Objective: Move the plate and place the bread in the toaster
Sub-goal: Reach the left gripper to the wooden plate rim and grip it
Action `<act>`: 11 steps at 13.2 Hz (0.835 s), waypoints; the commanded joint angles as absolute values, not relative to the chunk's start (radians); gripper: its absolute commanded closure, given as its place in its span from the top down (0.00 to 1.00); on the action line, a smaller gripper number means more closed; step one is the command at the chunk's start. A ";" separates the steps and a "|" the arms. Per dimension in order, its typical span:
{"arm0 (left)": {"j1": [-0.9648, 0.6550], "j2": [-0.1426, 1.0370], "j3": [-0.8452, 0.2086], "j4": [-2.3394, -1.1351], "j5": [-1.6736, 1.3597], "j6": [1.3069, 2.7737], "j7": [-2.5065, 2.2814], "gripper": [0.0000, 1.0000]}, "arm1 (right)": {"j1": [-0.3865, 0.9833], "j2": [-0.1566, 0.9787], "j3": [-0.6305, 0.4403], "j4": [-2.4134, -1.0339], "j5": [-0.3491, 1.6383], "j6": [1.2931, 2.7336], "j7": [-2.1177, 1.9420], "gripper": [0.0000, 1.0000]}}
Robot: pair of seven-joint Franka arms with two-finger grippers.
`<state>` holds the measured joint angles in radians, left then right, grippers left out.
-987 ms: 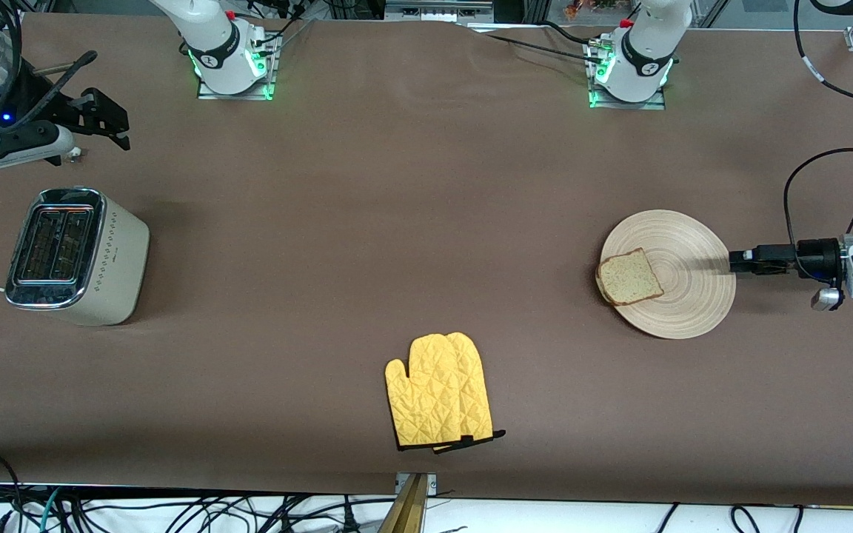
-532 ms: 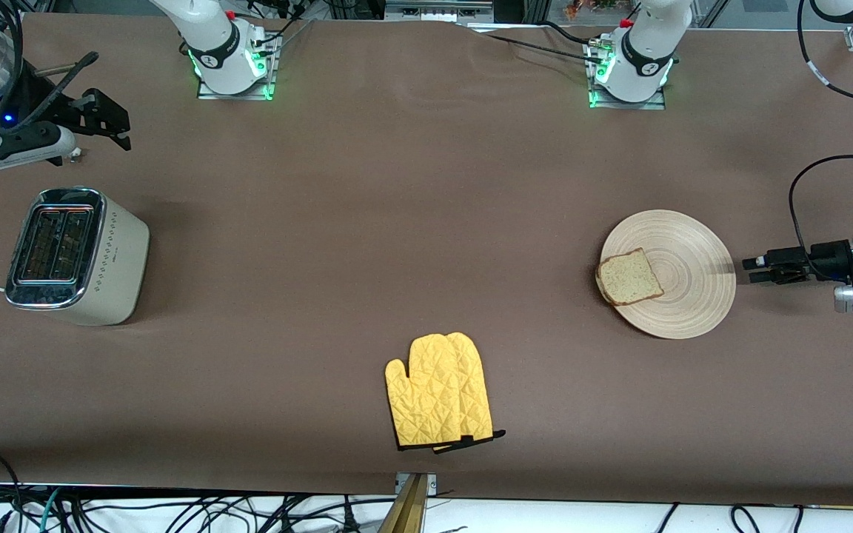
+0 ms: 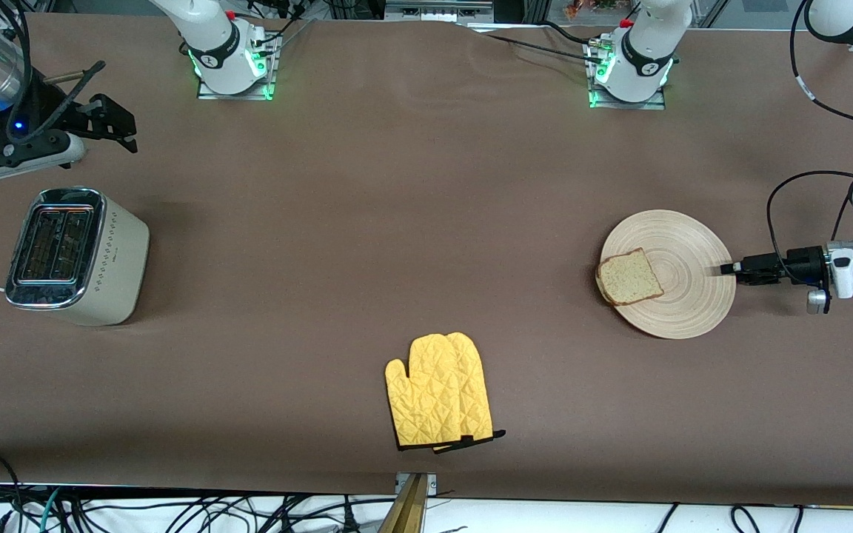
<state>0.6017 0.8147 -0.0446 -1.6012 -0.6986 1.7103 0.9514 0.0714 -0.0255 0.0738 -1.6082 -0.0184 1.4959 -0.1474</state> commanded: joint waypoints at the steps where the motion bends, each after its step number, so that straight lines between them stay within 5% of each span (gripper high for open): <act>1: 0.604 0.831 -0.044 -1.577 -0.726 1.701 0.934 0.00 | 0.067 -0.028 0.072 -1.618 -0.003 1.497 -0.163 1.00; 11: 0.598 0.821 -0.089 -1.569 -0.727 1.579 0.826 0.00 | 0.067 -0.021 0.057 -1.626 -0.005 1.500 -0.164 1.00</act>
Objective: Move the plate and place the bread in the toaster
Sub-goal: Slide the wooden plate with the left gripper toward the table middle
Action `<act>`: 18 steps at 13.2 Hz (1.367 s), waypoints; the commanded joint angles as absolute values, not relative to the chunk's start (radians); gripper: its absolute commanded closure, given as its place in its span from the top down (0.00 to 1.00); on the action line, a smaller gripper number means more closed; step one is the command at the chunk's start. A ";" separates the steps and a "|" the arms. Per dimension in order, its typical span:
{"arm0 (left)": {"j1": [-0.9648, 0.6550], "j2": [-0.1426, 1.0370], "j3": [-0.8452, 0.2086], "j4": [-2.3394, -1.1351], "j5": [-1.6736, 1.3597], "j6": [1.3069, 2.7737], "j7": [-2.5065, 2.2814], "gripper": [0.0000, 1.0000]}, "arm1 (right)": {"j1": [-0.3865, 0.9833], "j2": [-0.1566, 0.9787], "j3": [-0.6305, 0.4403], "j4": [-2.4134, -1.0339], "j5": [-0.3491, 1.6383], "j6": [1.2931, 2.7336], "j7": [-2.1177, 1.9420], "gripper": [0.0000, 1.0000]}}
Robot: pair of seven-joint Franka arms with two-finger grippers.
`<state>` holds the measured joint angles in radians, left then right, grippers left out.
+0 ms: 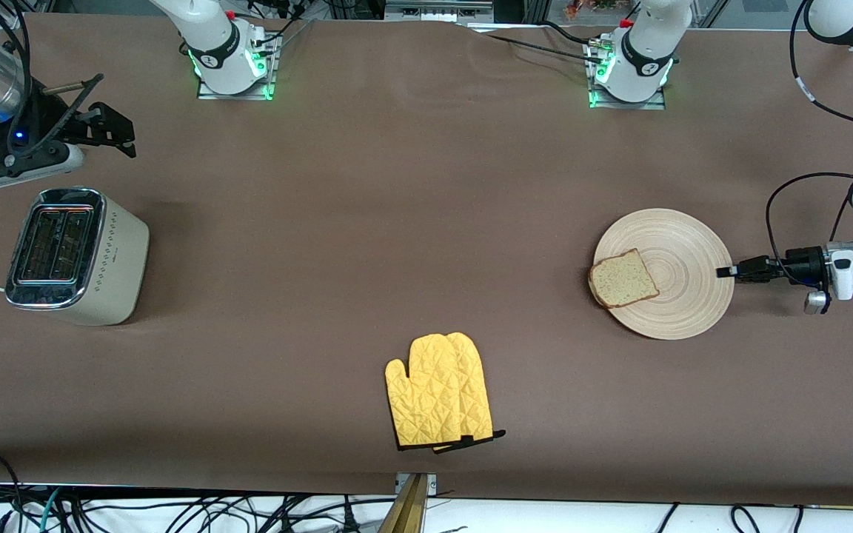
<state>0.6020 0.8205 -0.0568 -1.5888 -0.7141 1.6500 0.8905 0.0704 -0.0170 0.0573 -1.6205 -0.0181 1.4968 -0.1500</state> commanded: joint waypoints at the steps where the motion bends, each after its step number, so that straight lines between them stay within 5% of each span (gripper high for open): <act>1: 0.601 0.818 -0.122 -1.571 -0.729 1.575 0.792 0.00 | 0.067 -0.021 0.057 -1.626 -0.005 1.499 -0.166 1.00; 7: 0.458 0.789 -0.199 -1.592 -0.773 1.615 0.782 0.00 | 0.066 -0.017 0.055 -1.626 -0.005 1.503 -0.166 1.00; 18: 0.218 0.787 -0.366 -1.768 -1.060 2.069 0.781 0.00 | 0.066 0.003 0.026 -1.626 -0.003 1.514 -0.166 1.00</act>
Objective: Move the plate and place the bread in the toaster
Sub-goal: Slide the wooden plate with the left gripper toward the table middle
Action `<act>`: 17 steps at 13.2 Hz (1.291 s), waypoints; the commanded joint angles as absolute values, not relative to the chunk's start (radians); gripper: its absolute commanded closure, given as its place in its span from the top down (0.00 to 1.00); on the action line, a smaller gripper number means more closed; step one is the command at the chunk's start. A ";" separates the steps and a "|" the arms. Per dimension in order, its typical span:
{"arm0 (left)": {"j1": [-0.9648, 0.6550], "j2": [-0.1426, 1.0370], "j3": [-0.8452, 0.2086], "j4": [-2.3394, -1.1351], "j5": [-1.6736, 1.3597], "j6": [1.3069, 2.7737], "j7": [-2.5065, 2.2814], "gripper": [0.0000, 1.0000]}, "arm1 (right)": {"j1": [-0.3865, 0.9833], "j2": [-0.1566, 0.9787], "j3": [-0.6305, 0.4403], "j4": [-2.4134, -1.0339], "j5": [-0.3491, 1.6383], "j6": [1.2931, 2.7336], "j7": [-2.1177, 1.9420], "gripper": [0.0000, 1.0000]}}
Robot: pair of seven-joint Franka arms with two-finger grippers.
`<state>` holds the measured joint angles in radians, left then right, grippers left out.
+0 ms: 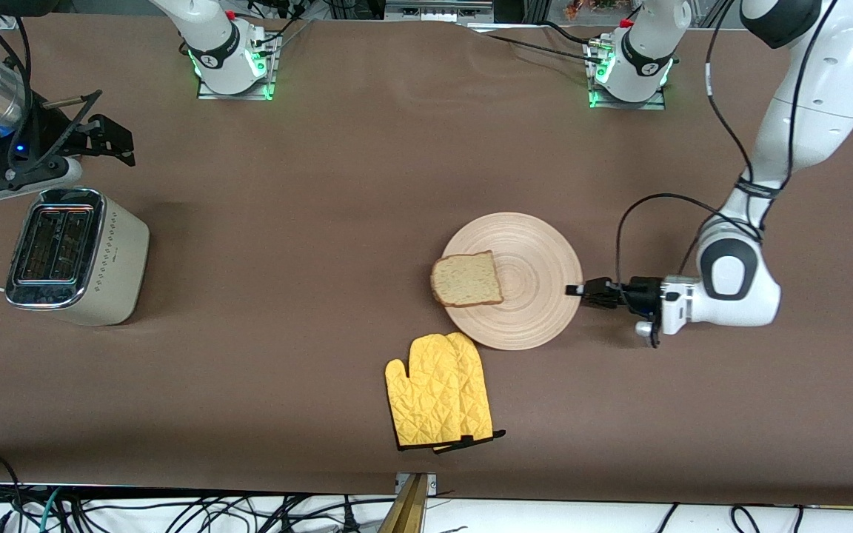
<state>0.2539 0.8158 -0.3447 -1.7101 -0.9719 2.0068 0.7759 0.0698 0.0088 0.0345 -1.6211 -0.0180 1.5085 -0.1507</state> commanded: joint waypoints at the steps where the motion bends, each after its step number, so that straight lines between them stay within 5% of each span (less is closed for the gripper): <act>1: 0.194 0.790 -0.370 -1.781 -1.071 2.094 0.781 0.00 | 0.066 0.008 0.026 -1.626 -0.005 1.514 -0.166 1.00; 8: 0.054 0.798 -0.379 -1.816 -1.166 2.201 0.723 0.00 | 0.066 0.034 0.026 -1.635 0.011 1.535 -0.163 1.00; 9: 0.045 0.801 -0.379 -1.818 -1.196 2.203 0.706 0.32 | 0.066 0.035 0.026 -1.646 0.034 1.548 -0.164 1.00; 10: 0.049 0.799 -0.379 -1.819 -1.201 2.201 0.687 0.93 | 0.066 0.035 0.026 -1.669 0.049 1.569 -0.161 1.00; 11: 0.051 0.796 -0.377 -1.824 -1.201 2.201 0.684 1.00 | 0.067 0.031 0.028 -1.696 0.061 1.595 -0.150 1.00; 17: 0.152 0.680 -0.370 -1.864 -0.897 2.157 0.675 1.00 | 0.113 0.107 0.038 -1.796 0.245 1.793 -0.144 1.00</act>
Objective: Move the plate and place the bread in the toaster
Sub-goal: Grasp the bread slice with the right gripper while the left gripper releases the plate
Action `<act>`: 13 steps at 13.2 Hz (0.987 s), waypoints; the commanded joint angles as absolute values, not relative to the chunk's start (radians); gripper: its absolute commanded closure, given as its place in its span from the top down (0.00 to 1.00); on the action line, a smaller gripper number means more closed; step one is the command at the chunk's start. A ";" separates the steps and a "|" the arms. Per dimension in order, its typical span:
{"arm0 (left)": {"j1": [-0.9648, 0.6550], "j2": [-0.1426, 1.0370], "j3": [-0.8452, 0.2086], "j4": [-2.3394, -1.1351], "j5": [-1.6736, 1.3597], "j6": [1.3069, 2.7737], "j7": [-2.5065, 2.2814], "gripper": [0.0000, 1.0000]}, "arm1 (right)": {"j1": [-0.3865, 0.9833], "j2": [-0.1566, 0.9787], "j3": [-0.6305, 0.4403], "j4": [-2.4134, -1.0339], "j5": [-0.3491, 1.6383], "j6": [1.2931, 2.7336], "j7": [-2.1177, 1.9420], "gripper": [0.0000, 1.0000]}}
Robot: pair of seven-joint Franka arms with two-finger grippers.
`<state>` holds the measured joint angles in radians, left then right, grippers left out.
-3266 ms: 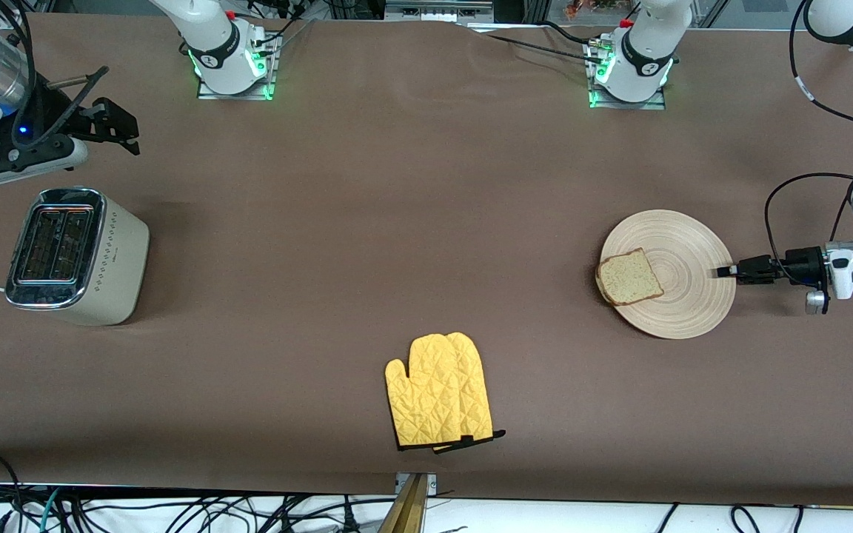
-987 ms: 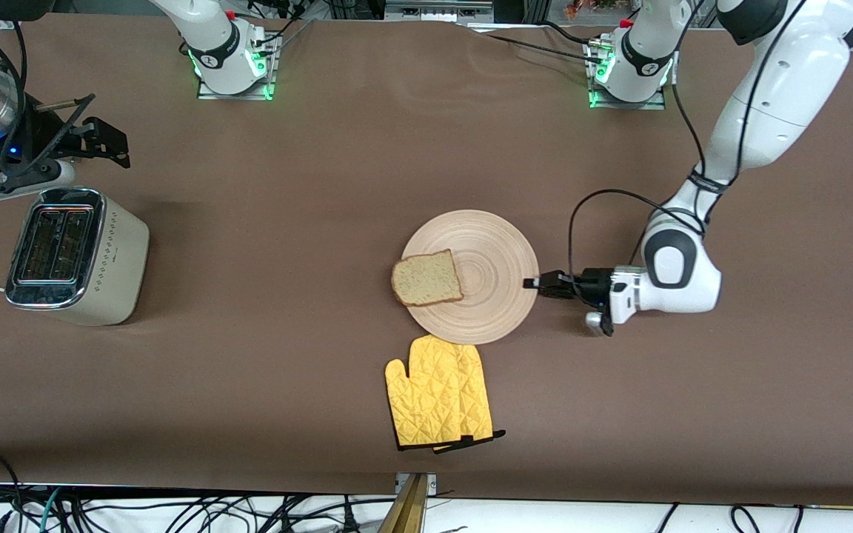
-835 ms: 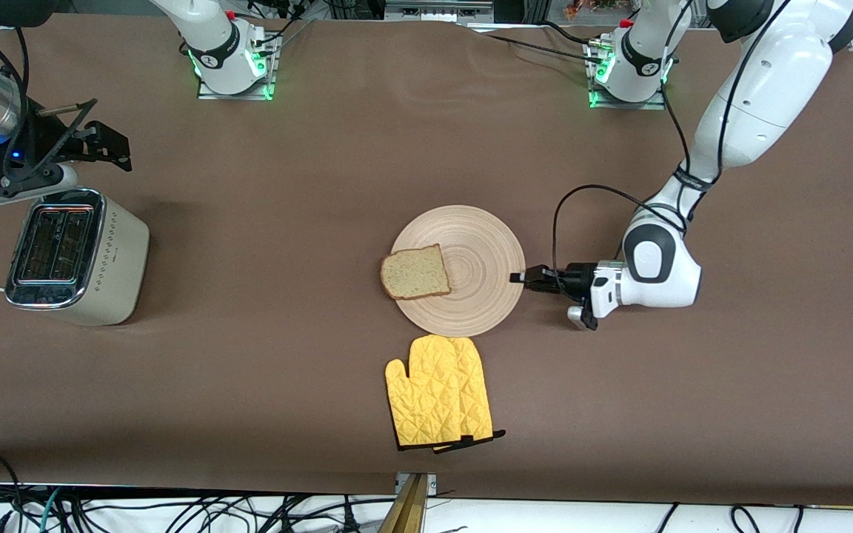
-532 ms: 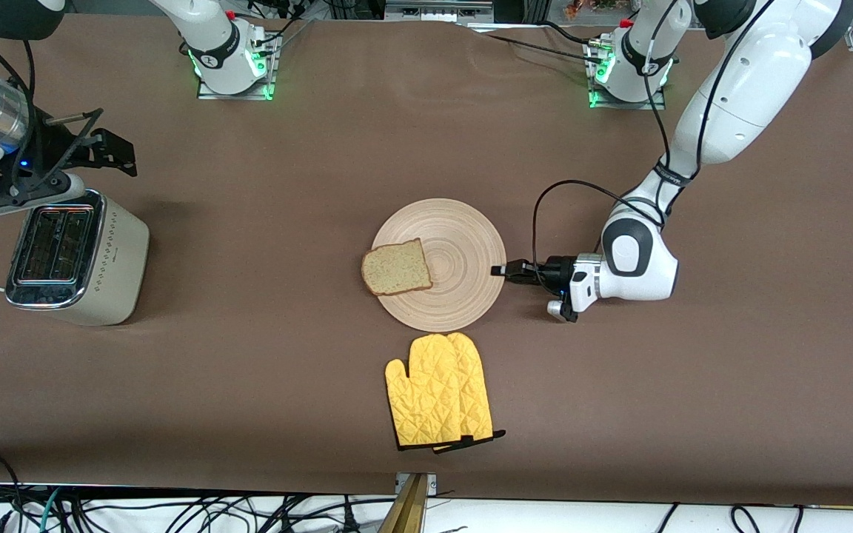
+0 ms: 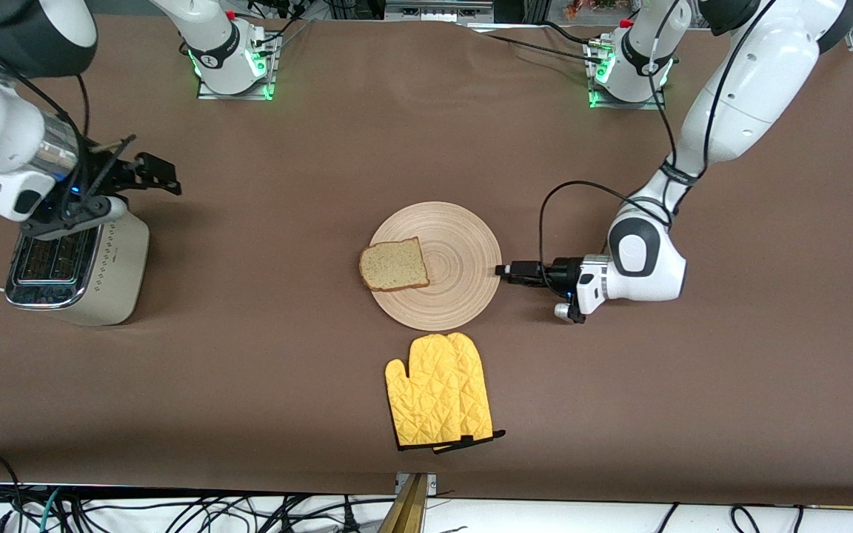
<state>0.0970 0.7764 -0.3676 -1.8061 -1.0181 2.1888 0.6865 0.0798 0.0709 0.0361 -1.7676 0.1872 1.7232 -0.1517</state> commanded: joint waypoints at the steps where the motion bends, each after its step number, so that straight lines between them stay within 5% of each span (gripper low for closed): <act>1: 0.185 0.667 -0.368 -1.858 -0.796 2.096 0.649 1.00 | 0.132 0.150 0.038 -1.796 0.302 1.831 -0.137 1.00; 5: 0.291 0.582 -0.368 -1.794 -0.398 1.949 0.629 1.00 | 0.271 0.308 0.040 -1.805 0.411 2.069 -0.051 1.00; 10: 0.279 0.509 -0.387 -1.544 0.019 1.688 0.434 1.00 | 0.452 0.529 0.040 -1.793 0.625 2.428 -0.077 1.00; 13: 0.272 0.447 -0.388 -1.482 0.095 1.687 0.388 1.00 | 0.462 0.630 0.040 -1.732 0.741 2.465 -0.141 1.00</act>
<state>0.2821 0.4773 -0.3885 -1.5186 0.0499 1.7088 0.4340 0.4682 0.5808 0.0469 -1.7895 0.6850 2.4679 -0.0979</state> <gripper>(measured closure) 0.000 0.000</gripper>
